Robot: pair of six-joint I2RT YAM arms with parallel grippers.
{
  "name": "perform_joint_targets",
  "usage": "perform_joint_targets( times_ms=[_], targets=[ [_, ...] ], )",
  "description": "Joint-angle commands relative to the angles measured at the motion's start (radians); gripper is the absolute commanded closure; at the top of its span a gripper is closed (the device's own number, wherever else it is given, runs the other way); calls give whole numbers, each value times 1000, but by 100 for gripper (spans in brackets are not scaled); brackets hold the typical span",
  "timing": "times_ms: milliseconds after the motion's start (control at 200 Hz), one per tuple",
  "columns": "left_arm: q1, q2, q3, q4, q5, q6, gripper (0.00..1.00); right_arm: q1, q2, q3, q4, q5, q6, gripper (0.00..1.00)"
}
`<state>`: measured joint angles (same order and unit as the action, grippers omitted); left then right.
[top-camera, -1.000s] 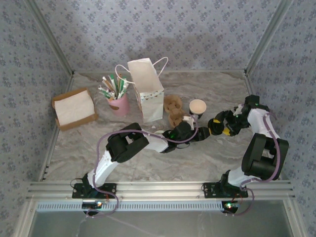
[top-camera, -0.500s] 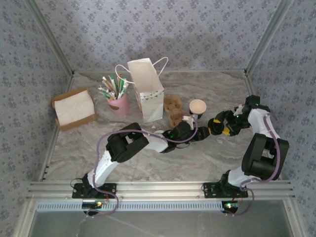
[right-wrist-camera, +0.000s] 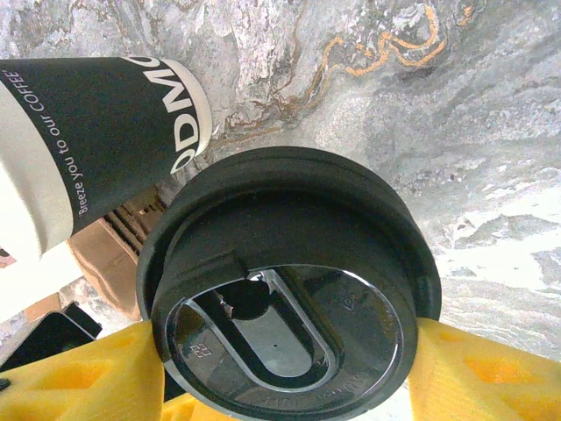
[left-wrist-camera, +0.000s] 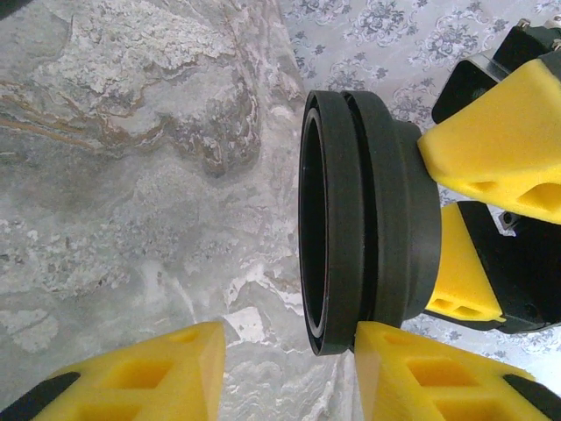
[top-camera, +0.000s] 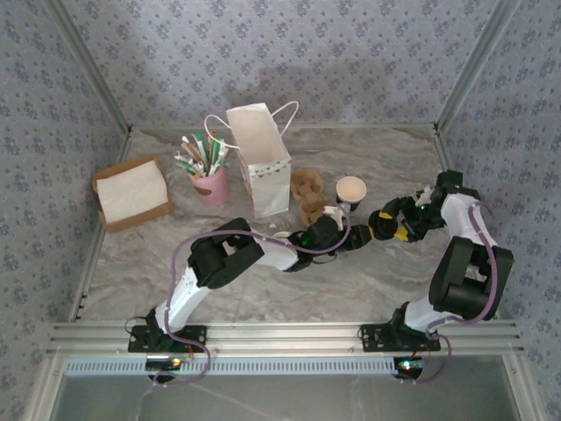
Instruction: Pack the takeout coffee
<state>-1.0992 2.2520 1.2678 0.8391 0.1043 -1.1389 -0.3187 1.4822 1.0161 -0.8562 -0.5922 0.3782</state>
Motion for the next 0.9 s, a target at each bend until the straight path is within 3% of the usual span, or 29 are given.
perform_joint_targets(
  times_ms=[0, 485, 894],
  targets=[
    [22, 30, -32, 26, -22, -3, 57, -6, -16, -11, -29, -34, 12, 33],
    [22, 17, -25, 20, -8, -2, 57, -10, -21, -5, -36, -5, 7, 34],
    [8, -115, -48, -33, -22, 63, 53, 16, -64, 18, -43, 54, 8, 34]
  ],
)
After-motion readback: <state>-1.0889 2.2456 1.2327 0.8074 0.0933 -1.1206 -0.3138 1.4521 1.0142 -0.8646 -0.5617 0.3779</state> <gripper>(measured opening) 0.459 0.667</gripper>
